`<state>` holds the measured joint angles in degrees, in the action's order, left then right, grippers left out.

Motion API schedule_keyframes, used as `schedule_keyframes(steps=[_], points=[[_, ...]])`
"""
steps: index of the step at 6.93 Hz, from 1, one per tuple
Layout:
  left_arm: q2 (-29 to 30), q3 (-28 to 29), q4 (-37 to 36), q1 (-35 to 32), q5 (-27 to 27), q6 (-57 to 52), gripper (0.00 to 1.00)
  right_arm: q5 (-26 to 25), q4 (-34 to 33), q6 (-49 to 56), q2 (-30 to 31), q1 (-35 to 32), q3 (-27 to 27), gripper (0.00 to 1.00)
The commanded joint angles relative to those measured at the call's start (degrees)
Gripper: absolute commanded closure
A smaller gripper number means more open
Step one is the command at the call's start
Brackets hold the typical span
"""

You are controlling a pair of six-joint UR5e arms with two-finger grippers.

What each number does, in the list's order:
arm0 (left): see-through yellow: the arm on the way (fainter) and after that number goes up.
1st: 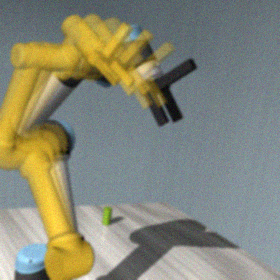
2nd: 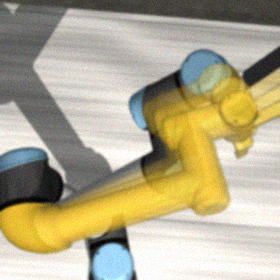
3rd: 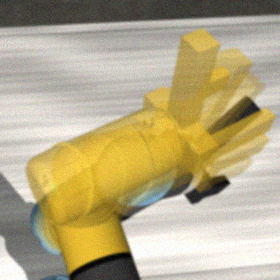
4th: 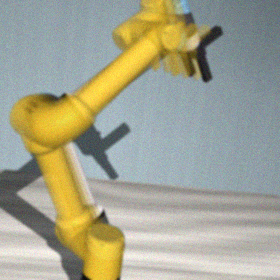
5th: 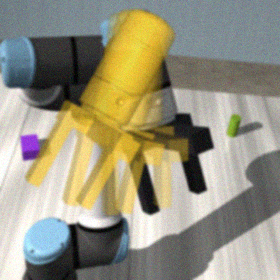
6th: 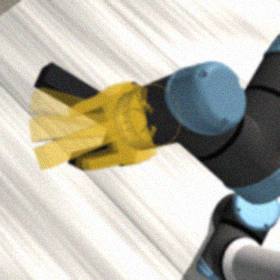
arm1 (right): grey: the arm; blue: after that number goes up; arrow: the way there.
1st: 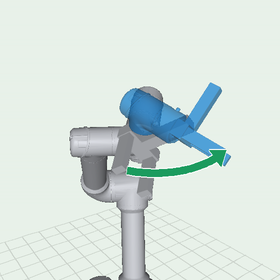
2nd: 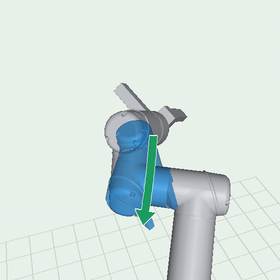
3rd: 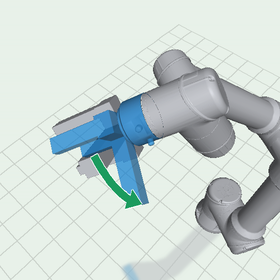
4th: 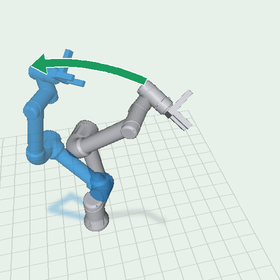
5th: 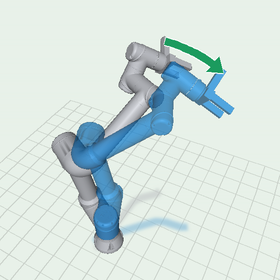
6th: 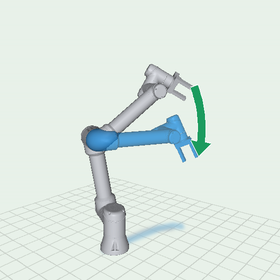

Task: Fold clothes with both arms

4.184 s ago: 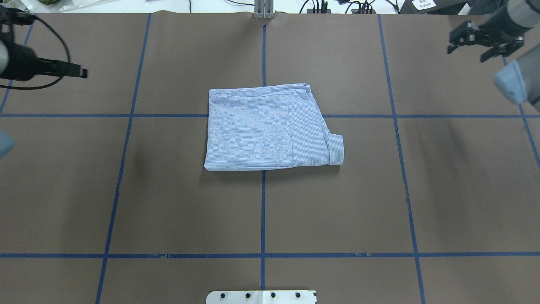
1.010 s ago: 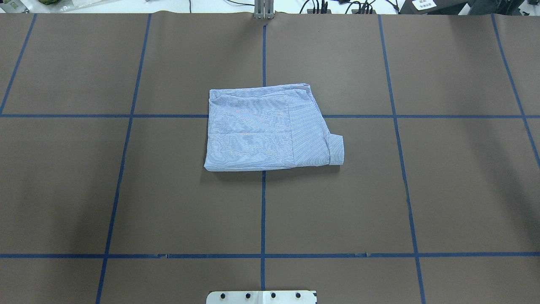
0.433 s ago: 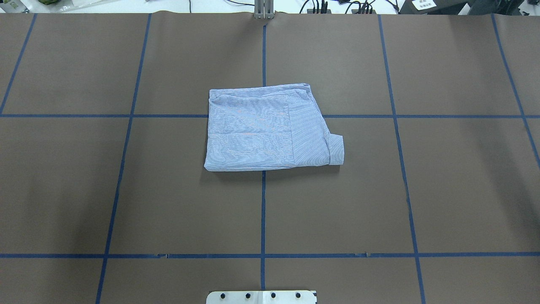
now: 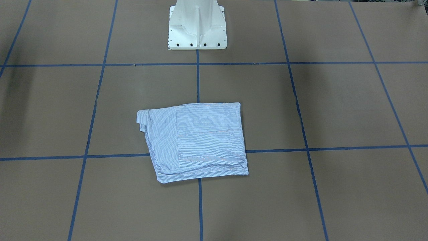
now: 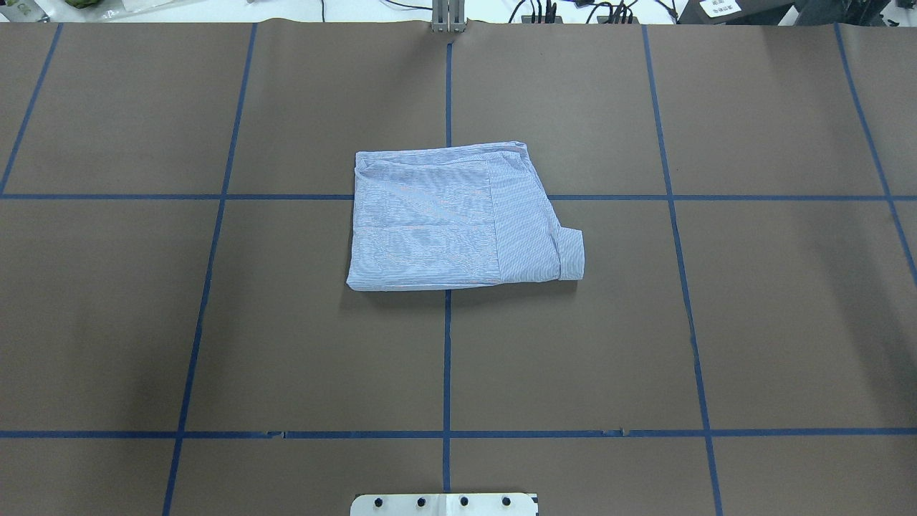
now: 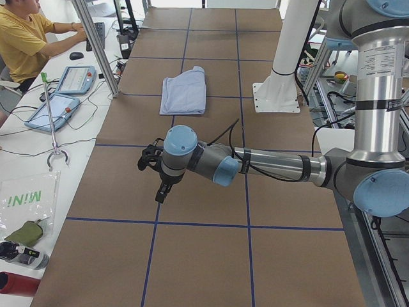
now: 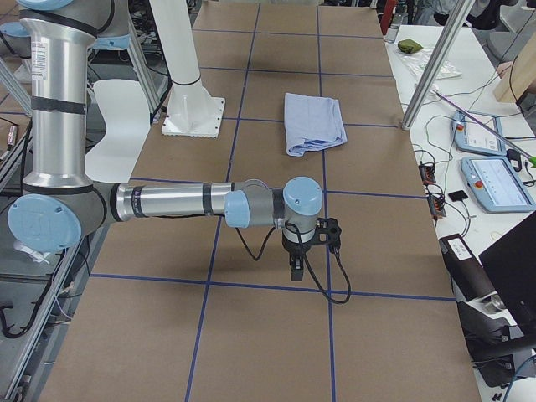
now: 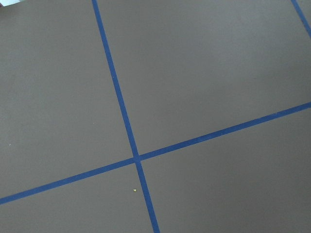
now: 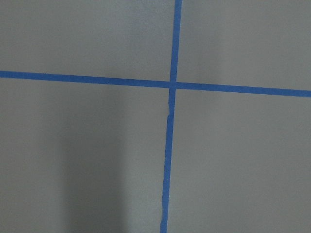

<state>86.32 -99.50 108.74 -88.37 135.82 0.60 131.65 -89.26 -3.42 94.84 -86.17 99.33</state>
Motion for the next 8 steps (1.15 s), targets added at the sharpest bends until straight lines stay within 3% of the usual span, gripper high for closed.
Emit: schedule_keyframes(steps=[1, 8], points=[[-0.2, 1.3, 0.2, 0.0, 0.2, -0.4, 0.00, 0.2, 0.1, -0.1, -0.2, 0.0, 0.1, 0.00], [-0.4, 2.0, 0.2, 0.1, -0.2, -0.2, 0.00, 0.7, 0.0, 0.0, -0.6, 0.0, -0.7, 0.00]])
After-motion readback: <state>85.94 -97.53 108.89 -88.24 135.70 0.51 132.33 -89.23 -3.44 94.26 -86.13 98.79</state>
